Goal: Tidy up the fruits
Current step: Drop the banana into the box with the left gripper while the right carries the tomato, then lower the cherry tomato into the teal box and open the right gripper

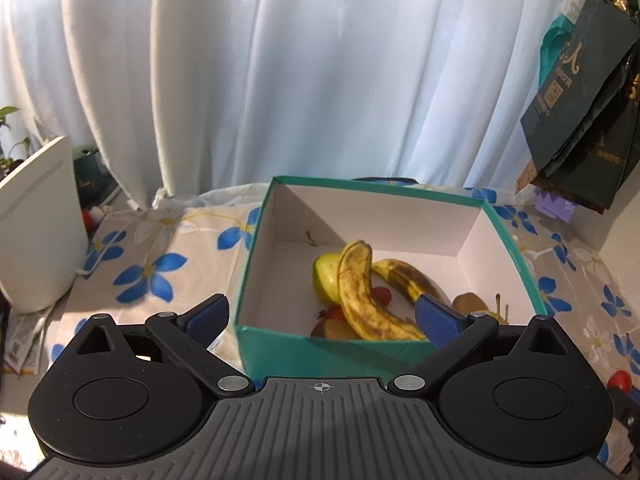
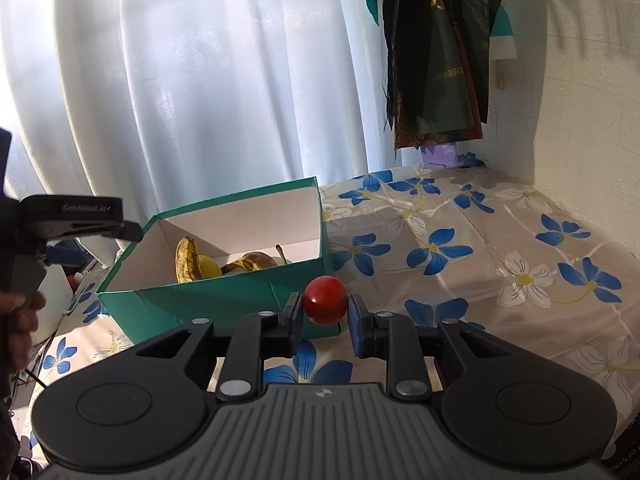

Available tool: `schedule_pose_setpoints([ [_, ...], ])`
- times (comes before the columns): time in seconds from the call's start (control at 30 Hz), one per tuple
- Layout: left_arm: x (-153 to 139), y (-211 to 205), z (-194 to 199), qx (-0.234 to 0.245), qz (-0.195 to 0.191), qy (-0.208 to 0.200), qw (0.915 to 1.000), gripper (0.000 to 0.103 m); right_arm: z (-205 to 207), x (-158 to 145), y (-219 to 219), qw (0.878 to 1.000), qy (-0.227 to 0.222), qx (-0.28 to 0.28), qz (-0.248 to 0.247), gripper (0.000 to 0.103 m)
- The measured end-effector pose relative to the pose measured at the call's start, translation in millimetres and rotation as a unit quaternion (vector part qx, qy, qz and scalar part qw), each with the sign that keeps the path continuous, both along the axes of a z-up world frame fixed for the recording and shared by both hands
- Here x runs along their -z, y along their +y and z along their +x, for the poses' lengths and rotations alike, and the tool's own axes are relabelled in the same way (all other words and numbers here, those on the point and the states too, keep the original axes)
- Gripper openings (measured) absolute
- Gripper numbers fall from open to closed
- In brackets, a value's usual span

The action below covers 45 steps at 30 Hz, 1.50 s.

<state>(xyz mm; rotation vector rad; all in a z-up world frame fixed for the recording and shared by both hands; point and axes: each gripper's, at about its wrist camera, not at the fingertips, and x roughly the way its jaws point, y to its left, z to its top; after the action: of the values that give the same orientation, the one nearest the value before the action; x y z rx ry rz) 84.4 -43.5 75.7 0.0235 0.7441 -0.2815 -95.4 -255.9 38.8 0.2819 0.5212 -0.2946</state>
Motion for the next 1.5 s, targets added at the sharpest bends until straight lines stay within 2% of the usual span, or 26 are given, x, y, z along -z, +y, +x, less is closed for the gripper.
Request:
schedule_pose_setpoints([
  [0.1,8.0,10.6,-13.8,-0.023,0.016,0.004,0.9996,0.102,4.1,-4.1,2.0,1.000,-0.003,-0.011,-0.005,0.024],
  [0.2,16.6,20.1,-18.6,-0.037,0.024,0.031,0.9986,0.102,9.9,-7.8,5.1,1.000,-0.006,-0.026,-0.011,0.024],
  [0.33,21.7,37.8,-31.2,-0.052,0.023,0.046,0.9974,0.102,23.7,-9.4,7.5,0.999,-0.005,-0.047,-0.017,0.024],
  [0.67,35.6,64.8,-47.2,-0.086,0.031,0.076,0.9929,0.102,85.1,-10.1,12.3,0.996,-0.002,-0.089,-0.028,0.024],
  [0.9,44.0,75.6,-49.0,-0.105,0.039,0.089,0.9897,0.102,140.3,8.5,18.0,0.993,0.029,-0.114,-0.032,0.024],
  [1.13,51.3,78.2,-47.3,-0.117,0.049,0.101,0.9868,0.102,177.8,35.8,20.1,0.989,0.070,-0.127,-0.033,0.024],
  [1.5,56.9,92.3,-44.1,-0.143,0.043,0.114,0.9821,0.102,196.6,54.3,22.5,0.986,0.095,-0.136,-0.036,0.024],
])
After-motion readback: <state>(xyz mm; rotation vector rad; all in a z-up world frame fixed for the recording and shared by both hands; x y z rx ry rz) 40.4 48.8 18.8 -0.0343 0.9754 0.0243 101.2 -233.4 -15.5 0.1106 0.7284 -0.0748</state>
